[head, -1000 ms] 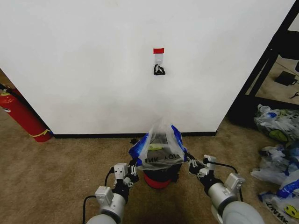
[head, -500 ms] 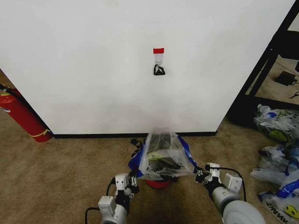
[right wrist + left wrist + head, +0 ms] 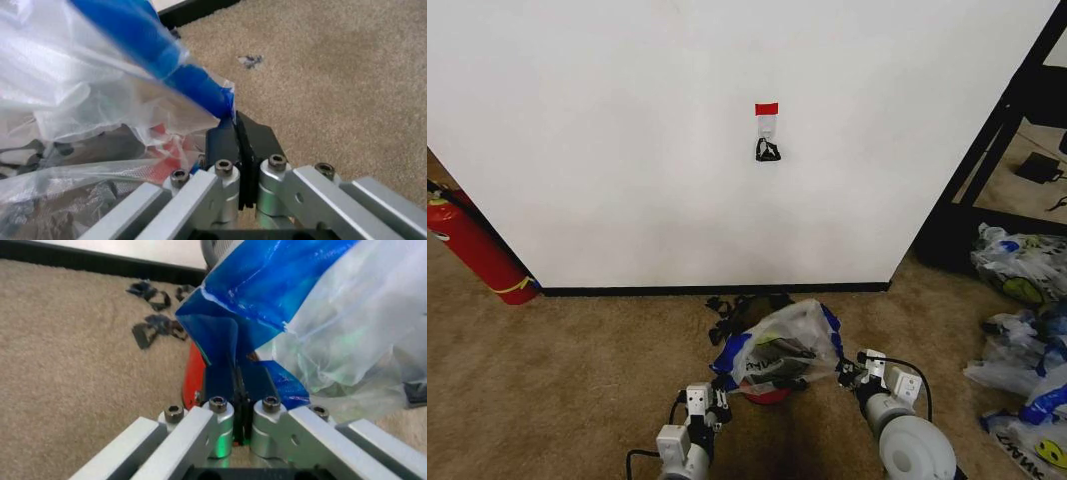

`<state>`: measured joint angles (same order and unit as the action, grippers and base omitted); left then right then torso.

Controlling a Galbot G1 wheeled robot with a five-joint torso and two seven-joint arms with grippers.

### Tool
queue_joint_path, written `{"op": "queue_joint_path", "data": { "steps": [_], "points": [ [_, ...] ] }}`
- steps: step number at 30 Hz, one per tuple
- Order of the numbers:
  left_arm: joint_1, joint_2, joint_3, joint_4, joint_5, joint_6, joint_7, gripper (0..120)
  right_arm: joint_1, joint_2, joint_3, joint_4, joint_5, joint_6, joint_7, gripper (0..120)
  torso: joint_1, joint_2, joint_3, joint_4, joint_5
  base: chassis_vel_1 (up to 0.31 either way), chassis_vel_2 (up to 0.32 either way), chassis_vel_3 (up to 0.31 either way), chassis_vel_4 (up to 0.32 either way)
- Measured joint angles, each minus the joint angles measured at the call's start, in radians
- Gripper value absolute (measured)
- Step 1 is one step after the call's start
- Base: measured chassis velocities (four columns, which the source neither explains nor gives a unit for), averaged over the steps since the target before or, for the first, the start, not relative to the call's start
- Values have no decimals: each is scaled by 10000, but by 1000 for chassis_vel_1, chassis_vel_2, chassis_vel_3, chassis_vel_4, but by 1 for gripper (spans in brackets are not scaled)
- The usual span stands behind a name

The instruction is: Pick up the garbage bag from the wall and place it over the trash bin.

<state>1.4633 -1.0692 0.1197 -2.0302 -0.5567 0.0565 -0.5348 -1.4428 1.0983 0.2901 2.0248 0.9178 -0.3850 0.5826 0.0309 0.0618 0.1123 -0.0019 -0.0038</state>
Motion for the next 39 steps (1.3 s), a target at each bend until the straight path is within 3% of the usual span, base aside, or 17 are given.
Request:
{"op": "queue_joint_path", "data": {
  "steps": [15,25,29,32,35,37,39],
  "points": [
    [-1281,26,459,1283,-263,97,50,0,943,321,-302,-1379,-396,-101,-309,0,0,0,1,5,1,0,0,0,0],
    [-1150,187,371,1049,-73,85,317,1,851,228,-209,-1317,-596,241,-745,0,0,0,0,5,0,0,0,0,0],
    [-381,525,87,327,714,83,539,19,328,-62,-75,-873,-1362,627,-1055,16,0,0,-1,4,0,0,0,0,0],
    [12,593,-54,-1,976,80,555,26,125,-193,-3,-634,-1542,689,-1127,23,0,0,-2,4,-1,0,0,0,0],
    [950,766,-482,-716,1562,33,668,41,-185,-451,97,-360,-1871,920,-1203,38,-1,0,-2,3,0,0,0,0,0],
    [950,766,-482,-716,1562,33,668,41,-185,-451,97,-360,-1871,920,-1203,38,-1,0,-2,3,0,0,0,0,0],
    [1710,893,-805,-1217,1893,17,712,52,-365,-644,130,-88,-1993,931,-1212,48,0,0,-2,8,-1,0,0,0,0]
  ]
}}
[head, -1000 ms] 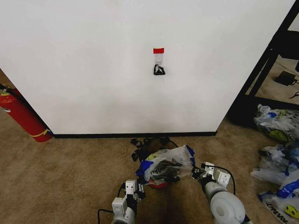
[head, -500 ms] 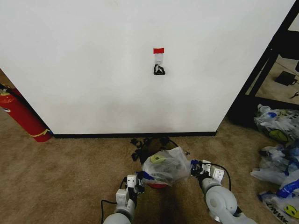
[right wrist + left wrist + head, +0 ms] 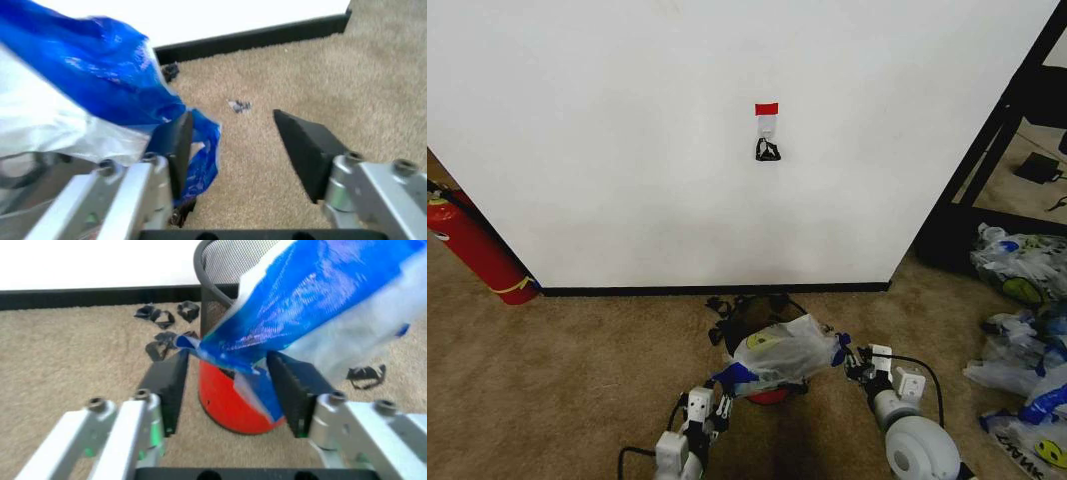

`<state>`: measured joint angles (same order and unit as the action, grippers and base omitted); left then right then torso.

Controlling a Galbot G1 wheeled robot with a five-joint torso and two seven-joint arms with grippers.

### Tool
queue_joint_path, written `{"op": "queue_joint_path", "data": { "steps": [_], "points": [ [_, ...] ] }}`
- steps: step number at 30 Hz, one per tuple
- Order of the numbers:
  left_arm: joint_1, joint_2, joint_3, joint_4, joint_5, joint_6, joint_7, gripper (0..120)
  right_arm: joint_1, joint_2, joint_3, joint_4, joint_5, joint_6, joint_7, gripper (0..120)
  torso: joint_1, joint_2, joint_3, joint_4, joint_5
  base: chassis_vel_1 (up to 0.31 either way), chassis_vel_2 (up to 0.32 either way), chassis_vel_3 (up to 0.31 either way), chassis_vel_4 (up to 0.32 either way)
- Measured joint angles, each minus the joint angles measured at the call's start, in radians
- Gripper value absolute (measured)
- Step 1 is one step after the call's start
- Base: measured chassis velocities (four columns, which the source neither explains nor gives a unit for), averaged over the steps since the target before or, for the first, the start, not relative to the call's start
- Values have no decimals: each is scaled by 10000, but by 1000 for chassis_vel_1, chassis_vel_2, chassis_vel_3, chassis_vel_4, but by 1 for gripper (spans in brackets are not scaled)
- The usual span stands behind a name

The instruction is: Pick up the garbage bag from the wall and place it over the trash bin.

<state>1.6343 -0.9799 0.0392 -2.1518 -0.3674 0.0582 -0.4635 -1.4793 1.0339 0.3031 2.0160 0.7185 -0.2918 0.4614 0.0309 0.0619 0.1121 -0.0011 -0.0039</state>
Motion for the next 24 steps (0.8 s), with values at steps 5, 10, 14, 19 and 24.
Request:
{"op": "queue_joint_path", "data": {
  "steps": [5,10,14,19,24],
  "points": [
    [1169,230,-347,-779,1094,-375,31,74,-649,-222,250,614,-423,74,-58,69,0,0,0,-4,1,0,0,0,0],
    [2023,477,-667,-1594,1866,-701,34,90,-1430,-273,603,1248,-588,74,-72,86,-1,0,-1,-4,0,0,0,0,0],
    [2590,785,-1019,-2375,2028,-623,-187,98,-2054,-266,1101,1666,-611,66,-186,97,-1,0,0,-3,0,0,0,0,0],
    [1715,1713,-1757,-3364,-133,681,-576,100,-3272,-381,2259,2476,-627,202,-692,100,-1,1,0,-2,1,0,0,0,0],
    [-159,2097,-2268,-3380,-2543,2410,-566,100,-3543,-459,2544,2621,-624,544,-943,100,0,0,1,-12,-8,0,0,0,0]
  ]
}}
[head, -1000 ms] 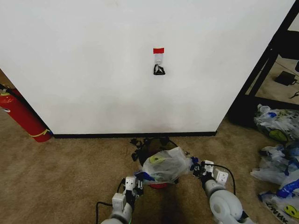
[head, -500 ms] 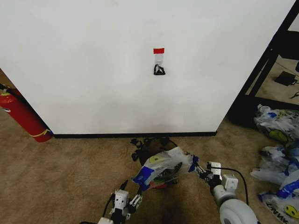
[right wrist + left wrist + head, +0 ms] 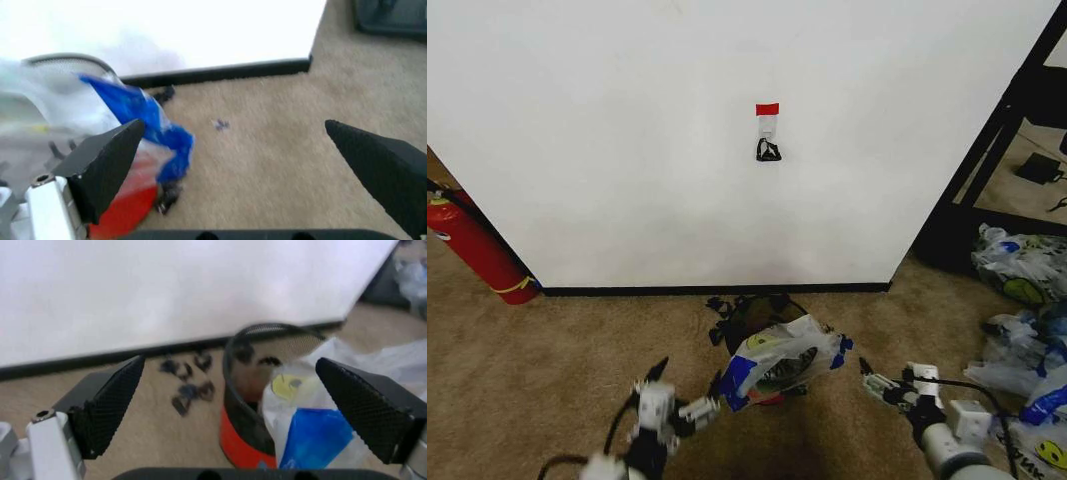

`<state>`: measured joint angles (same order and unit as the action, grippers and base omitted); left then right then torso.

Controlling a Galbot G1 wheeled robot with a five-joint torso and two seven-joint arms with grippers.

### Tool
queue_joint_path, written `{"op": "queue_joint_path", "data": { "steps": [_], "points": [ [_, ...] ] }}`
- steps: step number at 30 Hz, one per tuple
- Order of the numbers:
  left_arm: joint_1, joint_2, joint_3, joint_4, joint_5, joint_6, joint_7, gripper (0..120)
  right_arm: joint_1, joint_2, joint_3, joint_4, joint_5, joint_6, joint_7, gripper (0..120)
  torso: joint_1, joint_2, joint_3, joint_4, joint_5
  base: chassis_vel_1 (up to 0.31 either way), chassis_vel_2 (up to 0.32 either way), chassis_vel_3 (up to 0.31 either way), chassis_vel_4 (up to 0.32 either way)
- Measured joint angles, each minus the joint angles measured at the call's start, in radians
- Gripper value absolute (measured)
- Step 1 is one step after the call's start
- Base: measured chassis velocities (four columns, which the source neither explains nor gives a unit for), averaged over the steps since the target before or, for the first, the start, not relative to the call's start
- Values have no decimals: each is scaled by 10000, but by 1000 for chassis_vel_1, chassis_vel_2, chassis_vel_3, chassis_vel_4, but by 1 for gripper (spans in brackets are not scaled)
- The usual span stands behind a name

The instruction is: Pick up the garbage bag from the wall and place it over the trash bin.

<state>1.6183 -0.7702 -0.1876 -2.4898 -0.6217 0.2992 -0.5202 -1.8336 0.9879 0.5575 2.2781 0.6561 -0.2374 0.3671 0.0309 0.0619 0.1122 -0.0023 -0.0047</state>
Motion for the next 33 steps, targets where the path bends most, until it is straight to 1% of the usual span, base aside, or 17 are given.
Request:
{"op": "queue_joint_path", "data": {
  "steps": [1,3,4,5,6,7,8,9,10,11,13,14,17,19,21,28,33],
  "points": [
    [-662,115,17,97,-786,493,-12,100,-64,12,82,18,3,160,-90,100,0,0,1,24,13,0,0,0,0],
    [-2037,305,360,511,-2038,1305,-28,100,-263,91,291,50,97,444,-293,100,0,0,1,21,15,0,0,0,0],
    [-2037,305,360,511,-2038,1305,-28,100,-263,91,291,50,97,444,-293,100,0,0,1,21,15,0,0,0,0],
    [-3557,396,984,1172,-2900,1766,-23,100,-553,209,639,115,272,769,-610,100,0,-1,1,10,-1,0,0,0,0],
    [-5119,419,1699,1995,-3457,2061,117,100,-839,347,1006,158,412,1150,-944,100,1,-1,1,4,2,0,0,0,0],
    [-5944,401,2084,2459,-3740,2212,280,100,-970,430,1199,157,461,1394,-1134,100,1,-1,2,1,8,0,0,0,0],
    [-7747,224,3009,3539,-4158,2344,967,100,-1231,665,1618,152,579,2017,-1546,100,2,-1,2,1,7,0,0,0,0],
    [-8412,116,3429,4016,-4114,2275,1335,100,-1353,802,1825,171,707,2277,-1712,100,2,0,2,3,8,0,0,0,0],
    [-8412,116,3429,4016,-4114,2275,1335,100,-1353,802,1825,171,707,2277,-1712,100,2,0,2,3,8,0,0,0,0],
    [-10122,-237,4873,5477,-3420,1761,2853,100,-1632,1197,2250,343,1080,2745,-1975,100,2,-1,3,3,9,0,0,0,0],
    [-11199,-500,5895,6570,-3002,1620,4052,100,-1824,1476,2522,582,1335,2935,-2041,100,2,-2,3,1,8,0,0,0,0],
    [-11649,-599,6297,7039,-2882,1636,4573,100,-1959,1567,2688,740,1538,3018,-2093,100,2,-1,3,7,9,0,0,0,0],
    [-12510,-890,7009,8156,-2619,1694,5718,100,-2346,1658,3197,1210,2102,3176,-2336,100,2,-1,2,11,9,0,0,0,0],
    [-12599,-960,7071,8367,-2565,1710,5888,100,-2398,1663,3272,1295,2164,3181,-2362,100,2,-1,2,11,8,0,0,0,0],
    [-12847,-1183,7241,9062,-2085,1748,6409,99,-2516,1699,3380,1600,2230,3161,-2383,100,2,-1,1,11,8,0,0,0,0],
    [-13276,-1425,7665,10013,-1809,2525,7299,98,-2387,1835,2719,1994,1621,2756,-1982,100,1,-2,0,12,9,0,0,0,0],
    [-13375,-1828,7720,10808,-2009,2992,7804,81,-2171,1836,2520,2019,1599,2592,-1756,100,1,-1,0,11,9,0,0,0,0]
  ]
}}
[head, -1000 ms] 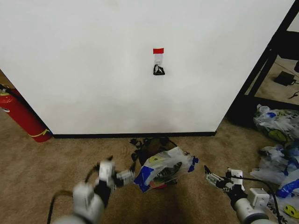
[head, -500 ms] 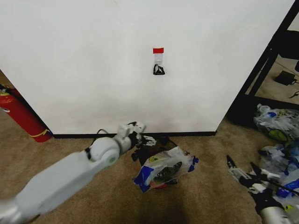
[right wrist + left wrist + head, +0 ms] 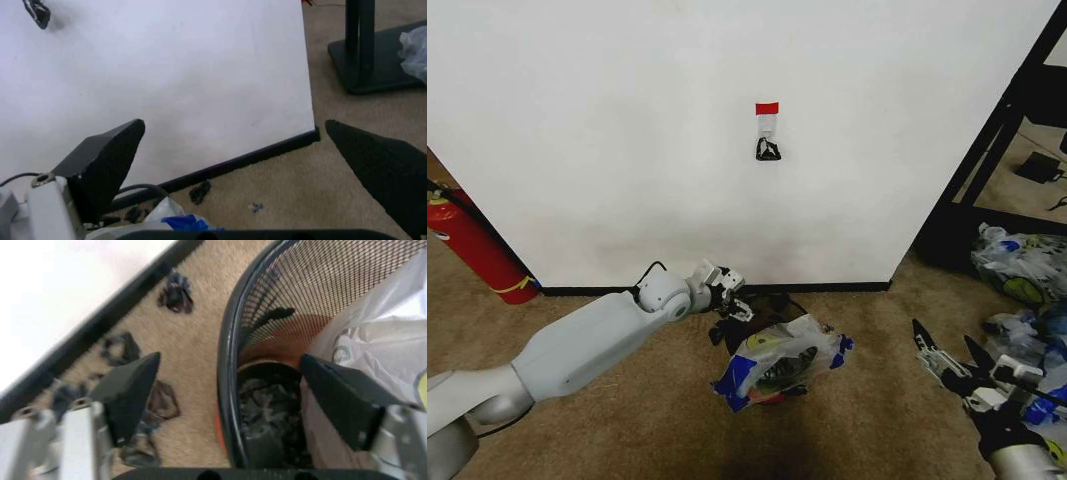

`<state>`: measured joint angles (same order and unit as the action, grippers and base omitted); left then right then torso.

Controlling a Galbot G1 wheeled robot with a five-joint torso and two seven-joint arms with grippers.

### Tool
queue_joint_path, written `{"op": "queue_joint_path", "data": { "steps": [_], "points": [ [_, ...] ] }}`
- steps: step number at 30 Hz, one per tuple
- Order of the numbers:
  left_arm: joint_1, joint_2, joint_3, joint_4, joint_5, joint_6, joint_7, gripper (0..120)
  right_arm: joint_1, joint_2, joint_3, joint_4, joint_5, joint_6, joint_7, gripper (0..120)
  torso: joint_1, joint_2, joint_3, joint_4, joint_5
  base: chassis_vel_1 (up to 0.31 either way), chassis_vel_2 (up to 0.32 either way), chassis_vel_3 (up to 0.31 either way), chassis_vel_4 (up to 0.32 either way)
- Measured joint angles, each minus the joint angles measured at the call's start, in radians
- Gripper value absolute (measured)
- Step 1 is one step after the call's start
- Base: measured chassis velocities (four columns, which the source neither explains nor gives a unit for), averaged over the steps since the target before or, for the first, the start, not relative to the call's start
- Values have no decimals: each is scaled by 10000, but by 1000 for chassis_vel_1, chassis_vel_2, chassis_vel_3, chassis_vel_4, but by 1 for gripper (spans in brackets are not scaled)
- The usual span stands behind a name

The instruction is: Pick up the garbage bag from the wall and place it over the trash bin.

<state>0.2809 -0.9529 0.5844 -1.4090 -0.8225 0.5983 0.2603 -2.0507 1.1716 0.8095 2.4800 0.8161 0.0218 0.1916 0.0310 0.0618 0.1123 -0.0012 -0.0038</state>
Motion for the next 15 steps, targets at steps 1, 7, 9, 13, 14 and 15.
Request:
{"op": "queue_joint_path", "data": {
  "steps": [1,7,9,13,14,15],
  "points": [
    [0,-114,-28,143,-148,127,5,75,12,-1,-6,3,40,-30,35,100,0,0,0,-3,0,0,0,0,0],
    [-4,-416,-245,512,-709,523,-99,56,82,-28,-1,-208,165,-59,176,100,0,0,0,-1,-1,0,0,0,0],
    [-12,-452,-257,537,-742,573,-140,52,103,-19,-72,-284,134,-43,201,100,0,0,0,2,0,0,0,0,0],
    [-64,-632,-260,636,-852,843,-391,32,226,23,-371,-491,-38,57,329,100,0,0,0,-4,1,0,0,0,0],
    [-67,-654,-254,661,-856,883,-456,27,238,6,-360,-491,-33,63,336,100,0,0,-1,-3,1,0,0,0,0],
    [-67,-665,-252,673,-867,906,-494,26,240,-5,-340,-489,-24,63,343,100,0,0,0,-1,0,0,0,0,0]
  ]
}}
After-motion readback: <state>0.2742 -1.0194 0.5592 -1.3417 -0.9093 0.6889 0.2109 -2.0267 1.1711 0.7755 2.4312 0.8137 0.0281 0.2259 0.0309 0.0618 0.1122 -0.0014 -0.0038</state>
